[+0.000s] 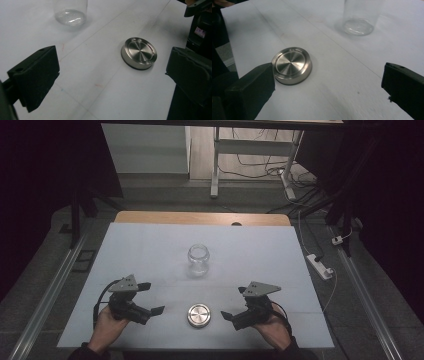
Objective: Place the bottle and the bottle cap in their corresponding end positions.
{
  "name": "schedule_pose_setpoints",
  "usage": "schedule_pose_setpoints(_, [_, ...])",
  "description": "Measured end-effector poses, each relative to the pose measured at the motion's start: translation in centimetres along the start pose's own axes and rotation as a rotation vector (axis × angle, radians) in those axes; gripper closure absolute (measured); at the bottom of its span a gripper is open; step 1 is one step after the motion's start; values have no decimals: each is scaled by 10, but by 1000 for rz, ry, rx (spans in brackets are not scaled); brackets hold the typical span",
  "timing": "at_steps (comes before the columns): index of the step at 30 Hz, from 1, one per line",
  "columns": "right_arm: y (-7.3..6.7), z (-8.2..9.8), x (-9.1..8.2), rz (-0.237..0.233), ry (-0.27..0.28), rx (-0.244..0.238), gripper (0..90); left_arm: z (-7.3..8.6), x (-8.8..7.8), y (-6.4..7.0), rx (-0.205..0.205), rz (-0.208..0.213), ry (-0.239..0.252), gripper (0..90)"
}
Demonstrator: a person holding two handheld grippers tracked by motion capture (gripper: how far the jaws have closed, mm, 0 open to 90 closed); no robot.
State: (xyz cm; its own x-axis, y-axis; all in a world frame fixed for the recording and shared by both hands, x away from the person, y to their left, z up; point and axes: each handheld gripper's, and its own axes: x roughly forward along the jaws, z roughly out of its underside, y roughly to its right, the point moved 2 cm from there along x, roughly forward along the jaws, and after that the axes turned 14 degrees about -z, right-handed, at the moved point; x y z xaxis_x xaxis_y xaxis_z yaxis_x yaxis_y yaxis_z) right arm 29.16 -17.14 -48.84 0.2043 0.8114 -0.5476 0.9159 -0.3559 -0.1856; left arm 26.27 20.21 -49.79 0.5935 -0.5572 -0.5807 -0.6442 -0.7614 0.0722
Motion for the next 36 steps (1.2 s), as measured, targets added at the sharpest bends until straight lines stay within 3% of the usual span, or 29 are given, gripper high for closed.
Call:
schedule_pose_setpoints(14, [7, 25, -34, 104, 6, 59, 0, 36, -35, -9, -72, -78, 5, 0])
schedule_pose_setpoints(25, [9, 50, -65, 196, 36, 132, 0, 61, -54, -15, -115, -156, 4, 0])
schedule_pose_setpoints(36, [8, 75, -81, 249, 10, 206, 0, 81, -63, -19, -118, -239, -56, 0])
